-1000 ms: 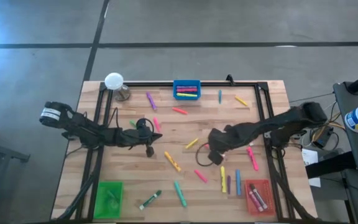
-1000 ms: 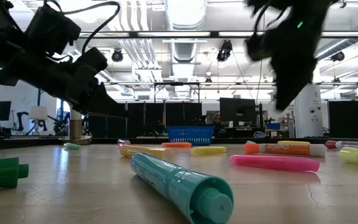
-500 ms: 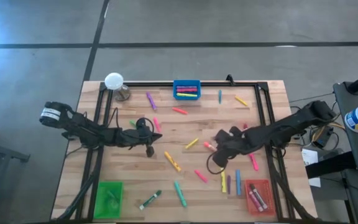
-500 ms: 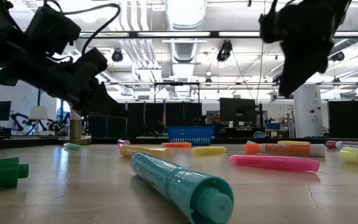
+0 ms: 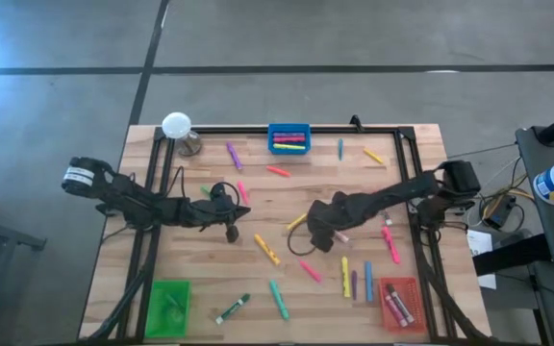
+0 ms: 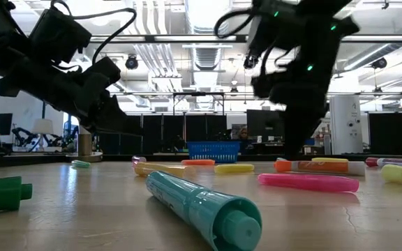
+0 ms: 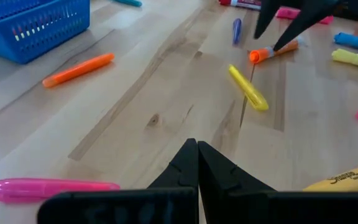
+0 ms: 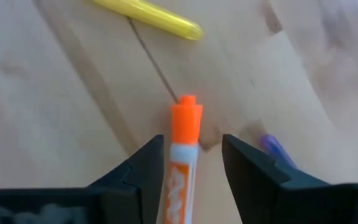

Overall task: Pick & Place Markers
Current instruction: Put the orange marker into the orange bin

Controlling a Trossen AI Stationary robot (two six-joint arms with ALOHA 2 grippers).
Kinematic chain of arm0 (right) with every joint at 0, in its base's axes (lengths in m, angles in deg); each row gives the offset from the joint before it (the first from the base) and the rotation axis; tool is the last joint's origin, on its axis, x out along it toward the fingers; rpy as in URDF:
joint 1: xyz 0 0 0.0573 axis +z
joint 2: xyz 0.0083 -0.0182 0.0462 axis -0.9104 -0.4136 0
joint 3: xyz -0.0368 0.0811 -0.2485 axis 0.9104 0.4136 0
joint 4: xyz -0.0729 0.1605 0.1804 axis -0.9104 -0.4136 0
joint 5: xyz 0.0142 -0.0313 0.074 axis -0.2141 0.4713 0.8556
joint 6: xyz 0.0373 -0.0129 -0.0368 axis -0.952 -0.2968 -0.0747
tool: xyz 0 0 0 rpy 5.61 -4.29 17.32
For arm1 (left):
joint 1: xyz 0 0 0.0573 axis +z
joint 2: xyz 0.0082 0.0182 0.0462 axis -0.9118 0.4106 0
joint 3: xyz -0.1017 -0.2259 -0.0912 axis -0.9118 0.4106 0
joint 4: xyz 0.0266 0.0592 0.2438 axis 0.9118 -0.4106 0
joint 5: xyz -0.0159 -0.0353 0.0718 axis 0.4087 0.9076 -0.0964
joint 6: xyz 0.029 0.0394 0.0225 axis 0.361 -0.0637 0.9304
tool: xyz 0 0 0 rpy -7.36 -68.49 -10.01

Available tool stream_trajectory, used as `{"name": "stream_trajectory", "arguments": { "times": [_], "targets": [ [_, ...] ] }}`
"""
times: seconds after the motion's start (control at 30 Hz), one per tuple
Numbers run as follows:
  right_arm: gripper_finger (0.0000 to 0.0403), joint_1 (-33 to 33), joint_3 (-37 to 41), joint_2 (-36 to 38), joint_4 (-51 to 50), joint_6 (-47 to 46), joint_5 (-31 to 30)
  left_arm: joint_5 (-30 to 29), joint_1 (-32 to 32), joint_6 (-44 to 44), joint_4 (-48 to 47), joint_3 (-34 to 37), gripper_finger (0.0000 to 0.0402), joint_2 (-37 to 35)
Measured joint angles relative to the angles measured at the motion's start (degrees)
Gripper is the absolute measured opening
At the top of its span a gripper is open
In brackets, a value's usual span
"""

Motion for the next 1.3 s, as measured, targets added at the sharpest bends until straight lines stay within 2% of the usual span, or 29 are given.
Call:
{"name": "stream_trajectory", "arguments": {
  "times": [0.2,0.47,0.67,0.83,0.93,1.07,1.3],
  "targets": [
    [0.0154,-3.9,-0.4,-3.4,2.5,1.9,5.0,0.0,0.0,1.0,0.0,0.0,0.0000,0.0],
    [0.0106,-5.1,-0.6,-4.5,2.7,3.6,6.9,0.0,0.0,1.2,0.0,0.0,0.0000,0.0],
    [0.0067,-5.0,-0.7,-2.7,1.4,3.5,9.4,0.0,0.0,1.3,0.1,0.0,0.0000,0.0],
    [0.0067,-3.8,-1.6,2.0,-2.1,-0.1,14.7,0.0,0.0,1.4,0.1,0.0,0.0000,0.0],
    [0.0072,-1.7,-1.5,6.1,-6.2,-5.0,17.8,0.0,0.0,1.4,0.1,0.0,0.0000,0.0],
    [0.0072,4.2,-1.5,11.6,-13.9,-14.3,18.3,-0.2,0.0,1.6,0.1,0.0,0.0000,0.0],
    [0.0075,21.8,-1.5,17.7,-22.3,-39.5,15.1,-0.2,0.0,1.4,-0.1,0.0,0.0000,0.0]
  ]
}}
